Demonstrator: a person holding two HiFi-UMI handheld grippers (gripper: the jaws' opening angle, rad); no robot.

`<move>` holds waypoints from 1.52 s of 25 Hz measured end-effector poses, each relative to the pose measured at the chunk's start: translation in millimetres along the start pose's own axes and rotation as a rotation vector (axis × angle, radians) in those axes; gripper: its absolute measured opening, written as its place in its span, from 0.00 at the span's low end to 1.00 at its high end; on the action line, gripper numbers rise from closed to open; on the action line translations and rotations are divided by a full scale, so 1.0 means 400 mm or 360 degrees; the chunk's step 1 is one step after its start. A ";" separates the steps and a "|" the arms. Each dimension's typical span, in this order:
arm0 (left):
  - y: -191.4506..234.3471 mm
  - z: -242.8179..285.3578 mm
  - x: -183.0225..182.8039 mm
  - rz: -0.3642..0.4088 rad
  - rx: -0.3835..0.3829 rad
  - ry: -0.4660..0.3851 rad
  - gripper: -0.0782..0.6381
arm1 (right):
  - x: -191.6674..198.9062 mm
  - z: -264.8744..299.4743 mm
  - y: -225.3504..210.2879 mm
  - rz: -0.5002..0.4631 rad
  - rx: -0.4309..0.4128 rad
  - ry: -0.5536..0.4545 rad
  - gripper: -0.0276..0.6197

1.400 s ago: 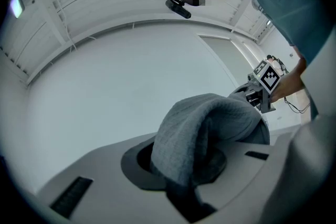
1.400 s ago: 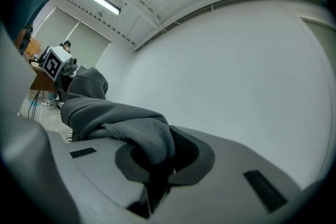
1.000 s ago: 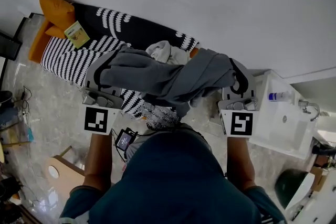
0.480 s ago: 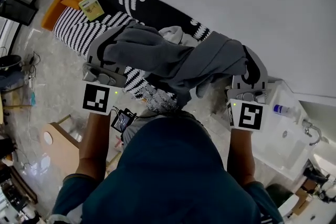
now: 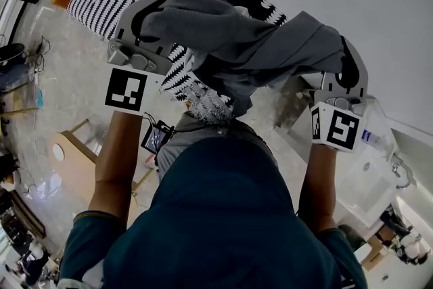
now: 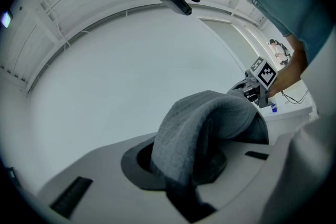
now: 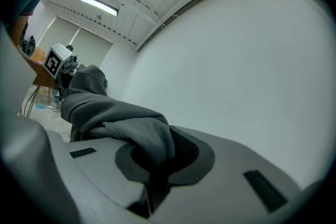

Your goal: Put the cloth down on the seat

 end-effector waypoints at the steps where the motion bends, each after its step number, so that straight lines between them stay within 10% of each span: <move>1: 0.007 0.009 0.011 -0.0003 0.0013 -0.0006 0.19 | 0.004 0.007 0.001 -0.0005 0.0022 0.0011 0.09; 38: 0.090 0.428 0.469 -0.0297 0.0233 0.0124 0.19 | 0.409 0.395 0.013 0.0020 0.0180 0.0349 0.09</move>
Point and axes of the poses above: the fingertips, and each gripper's own axes: z forward along the fingers, y to its left, x out of its underside, the point moved 6 cm from there along -z, backward along the fingers, and after that the axes turned 2 degrees about x, right-handed, at the moved point
